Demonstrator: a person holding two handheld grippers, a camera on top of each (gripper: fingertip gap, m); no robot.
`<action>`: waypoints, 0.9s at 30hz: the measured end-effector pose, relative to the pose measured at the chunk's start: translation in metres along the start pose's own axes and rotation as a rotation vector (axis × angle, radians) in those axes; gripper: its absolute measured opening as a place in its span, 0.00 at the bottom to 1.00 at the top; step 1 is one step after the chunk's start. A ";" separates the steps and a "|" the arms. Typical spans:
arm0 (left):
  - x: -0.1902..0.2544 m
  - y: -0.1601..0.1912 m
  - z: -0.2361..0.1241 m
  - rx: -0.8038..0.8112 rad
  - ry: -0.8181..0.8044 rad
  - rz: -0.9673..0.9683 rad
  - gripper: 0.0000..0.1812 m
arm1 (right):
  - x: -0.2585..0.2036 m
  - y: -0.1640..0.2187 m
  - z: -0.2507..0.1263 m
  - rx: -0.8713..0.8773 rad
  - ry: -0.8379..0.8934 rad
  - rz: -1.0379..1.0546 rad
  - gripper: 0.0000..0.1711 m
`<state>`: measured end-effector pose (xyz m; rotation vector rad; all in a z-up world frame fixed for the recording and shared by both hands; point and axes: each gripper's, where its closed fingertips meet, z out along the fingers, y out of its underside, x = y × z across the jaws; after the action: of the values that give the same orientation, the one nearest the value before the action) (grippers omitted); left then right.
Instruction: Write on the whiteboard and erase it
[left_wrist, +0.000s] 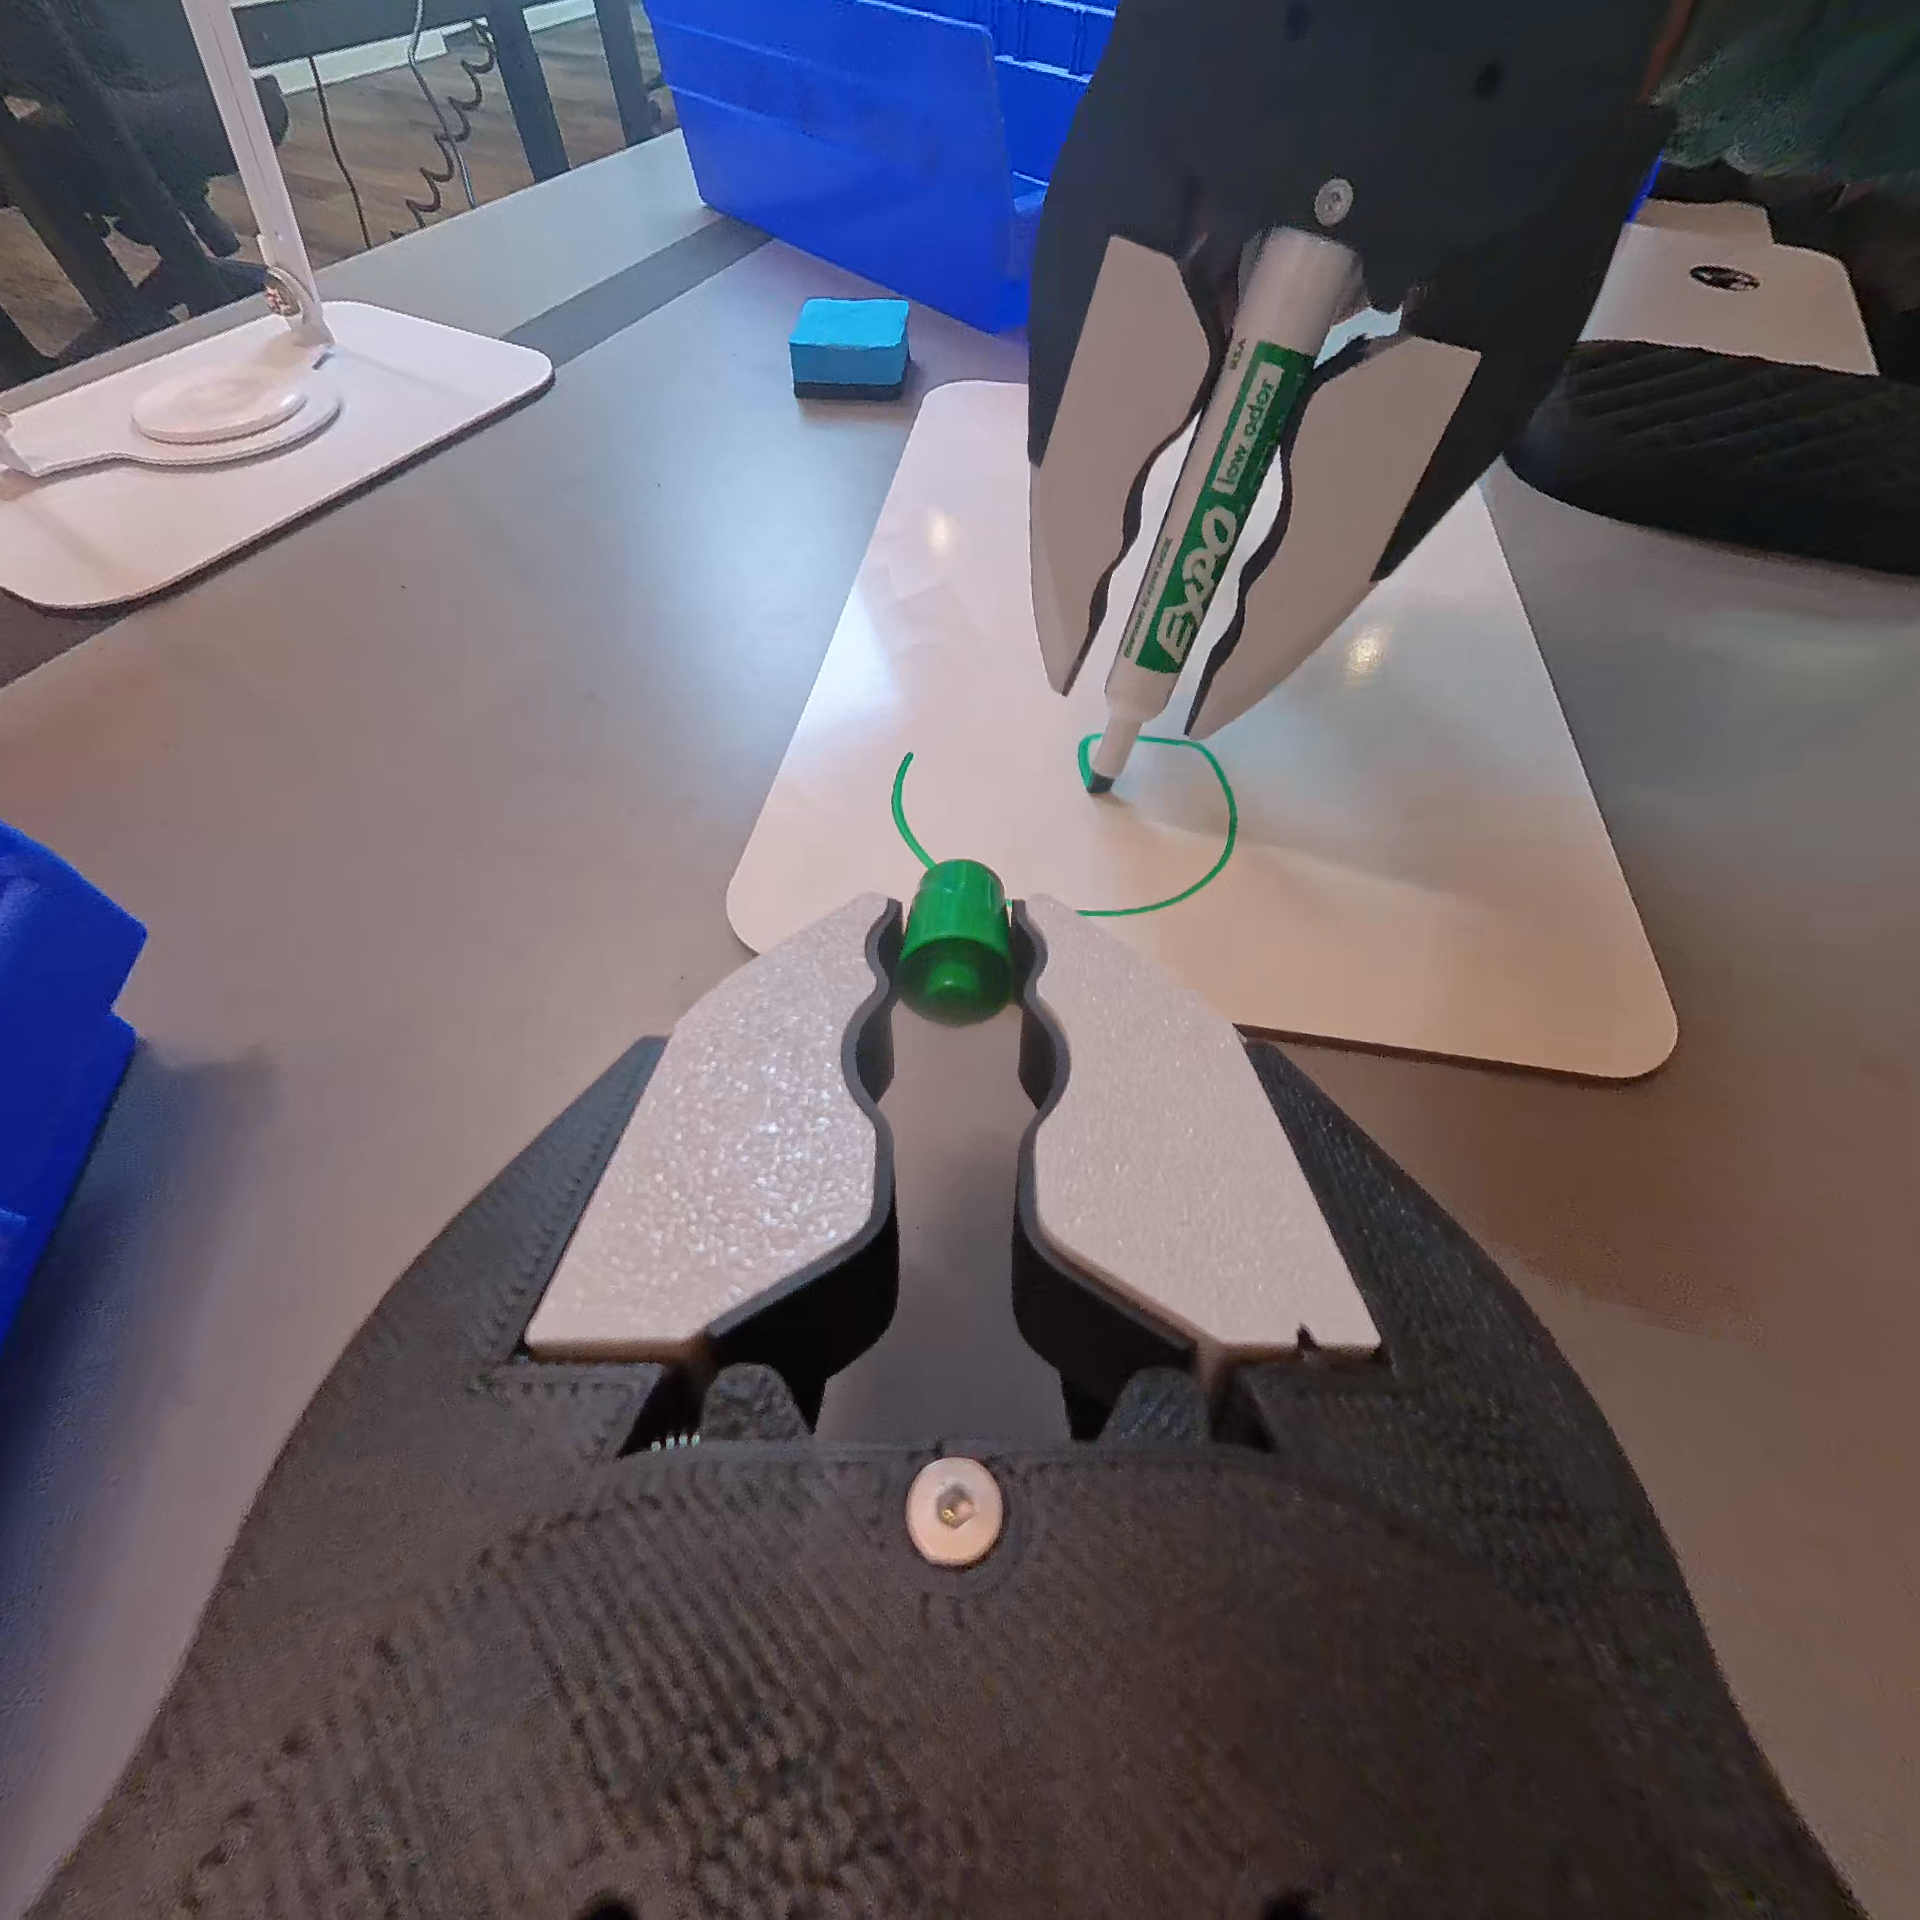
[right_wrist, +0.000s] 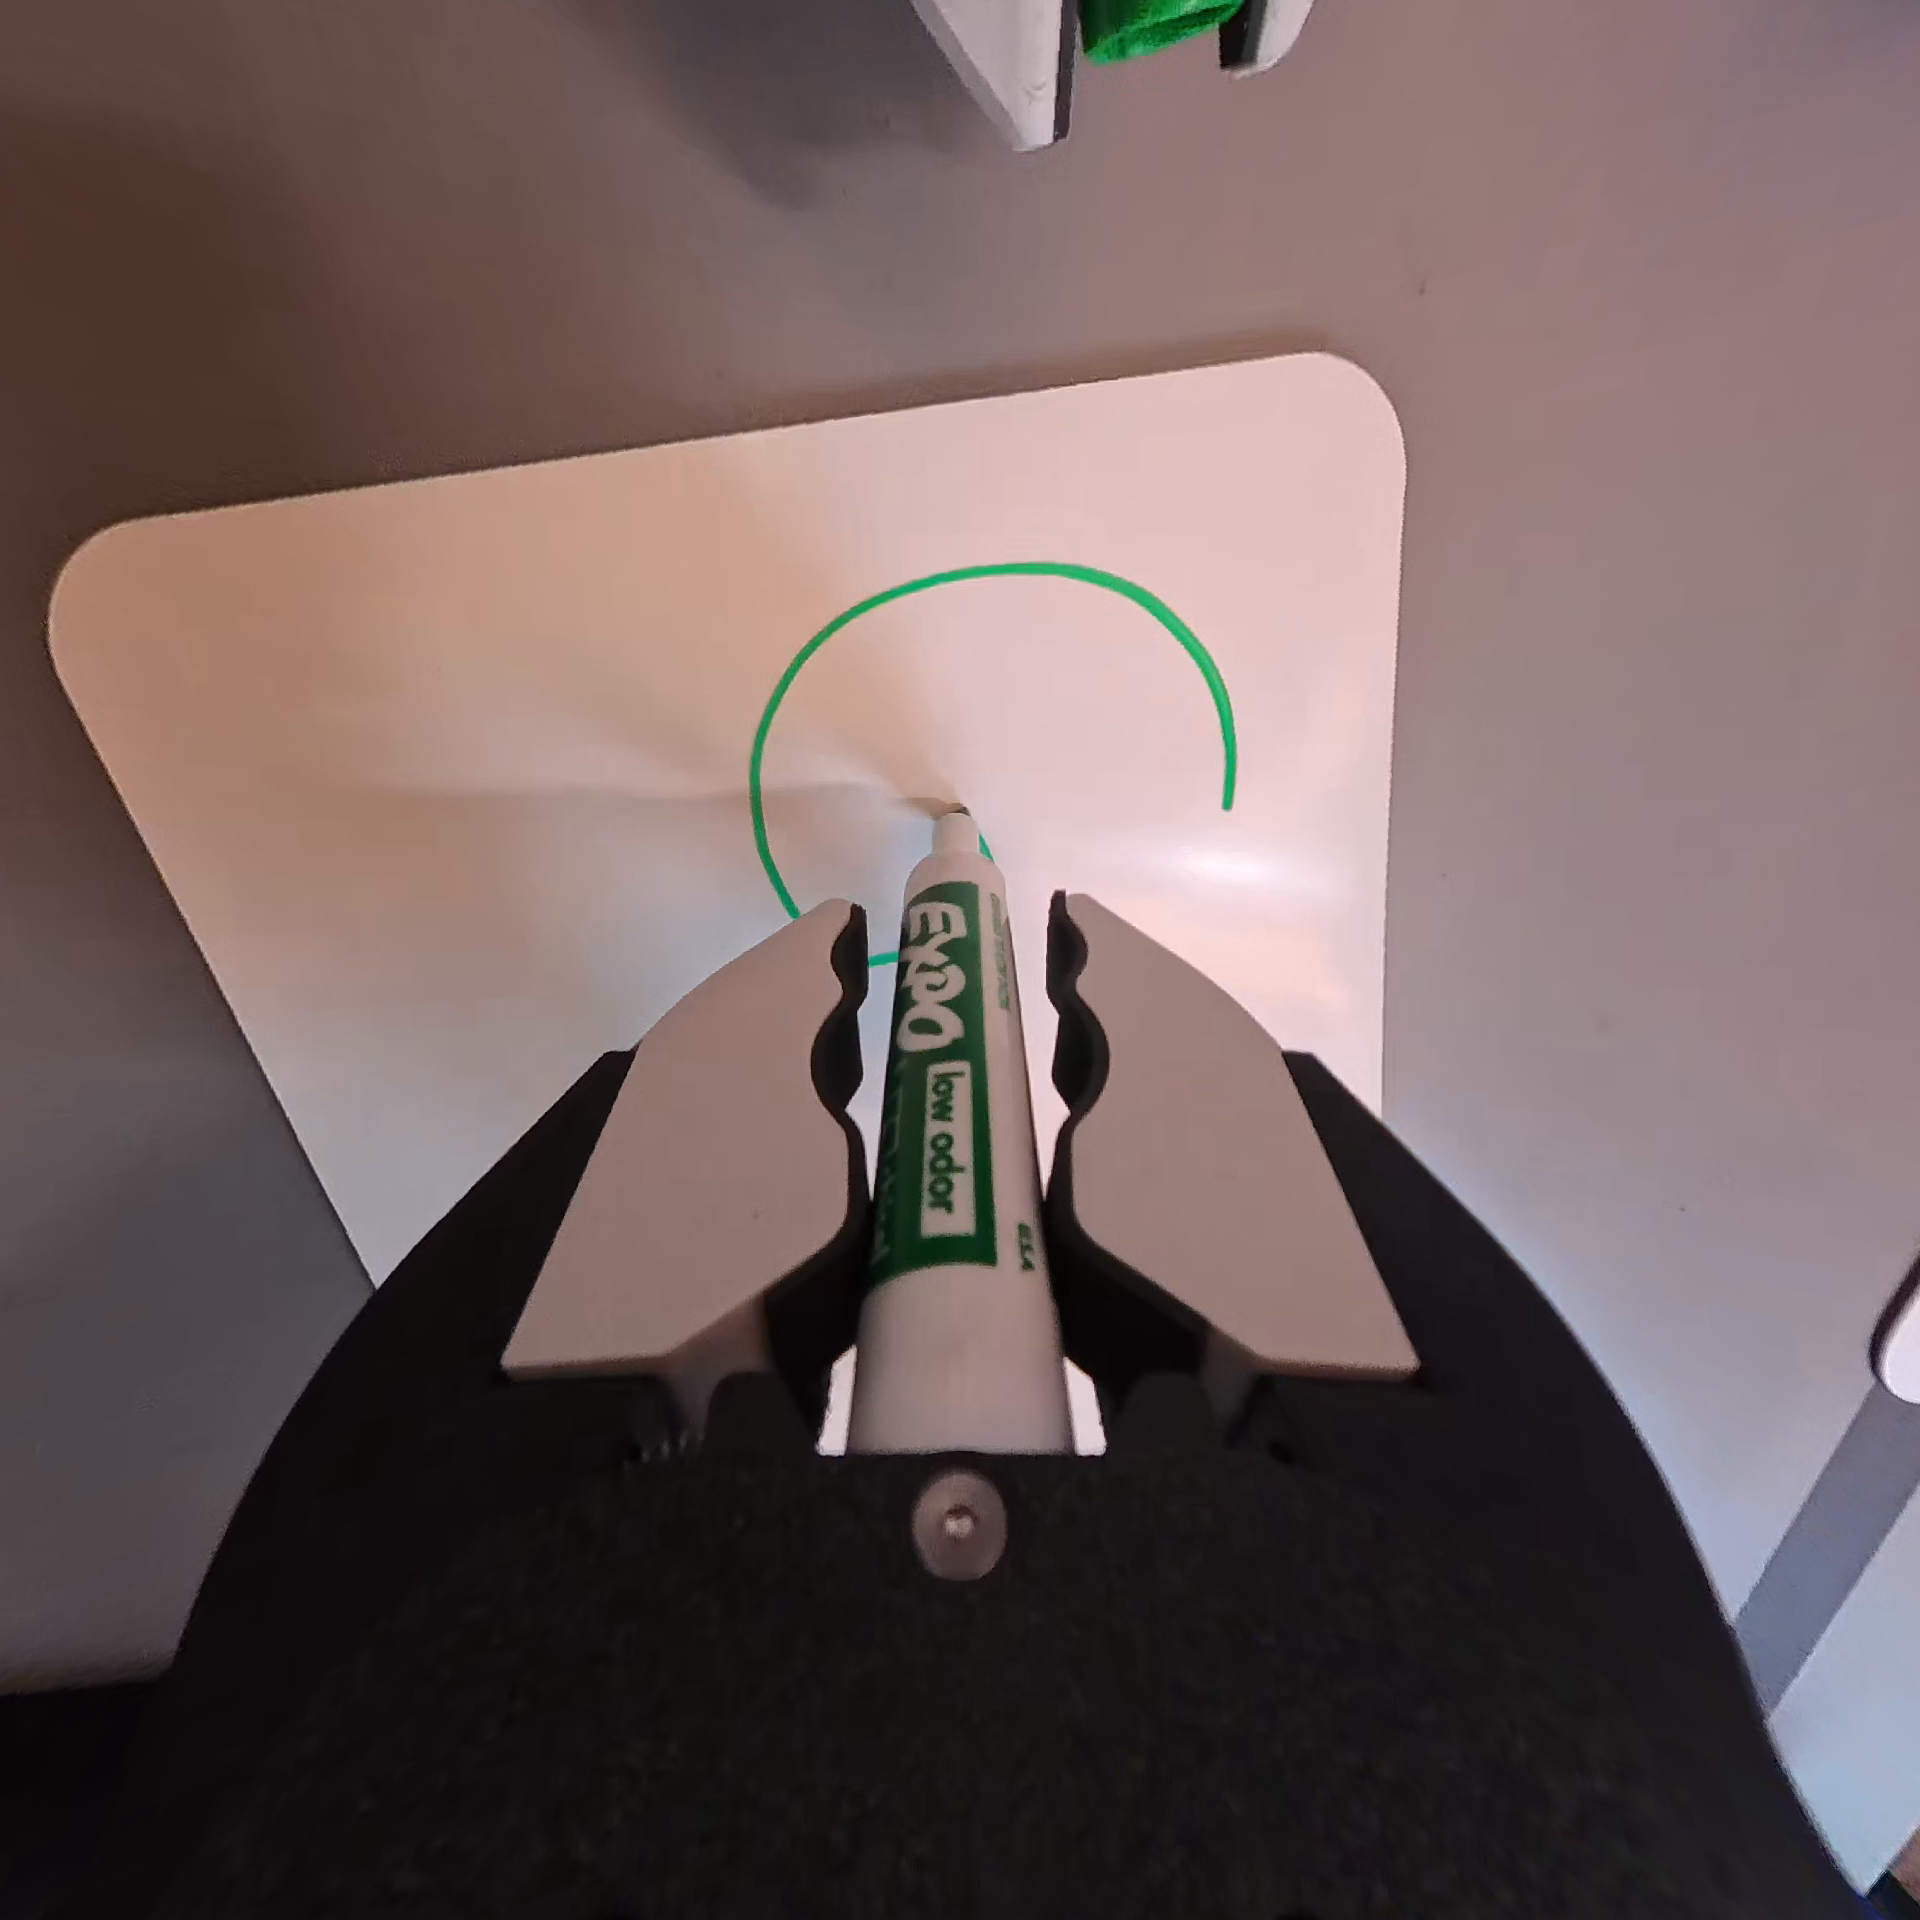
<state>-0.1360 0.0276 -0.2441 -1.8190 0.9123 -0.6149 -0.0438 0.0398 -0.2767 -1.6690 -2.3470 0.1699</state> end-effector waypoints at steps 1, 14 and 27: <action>0.000 0.000 0.000 0.000 0.000 -0.001 0.11 | 0.000 -0.001 0.000 0.006 0.003 0.000 0.20; 0.001 0.001 0.004 0.002 0.032 -0.036 0.11 | 0.029 0.041 -0.018 0.053 0.098 0.182 0.20; 0.006 0.002 0.005 0.003 0.057 -0.037 0.11 | 0.056 0.019 -0.007 0.037 0.113 0.126 0.20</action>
<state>-0.1289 0.0250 -0.2477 -1.8272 0.9169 -0.6947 -0.0417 0.0985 -0.2667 -1.7610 -2.1456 0.1379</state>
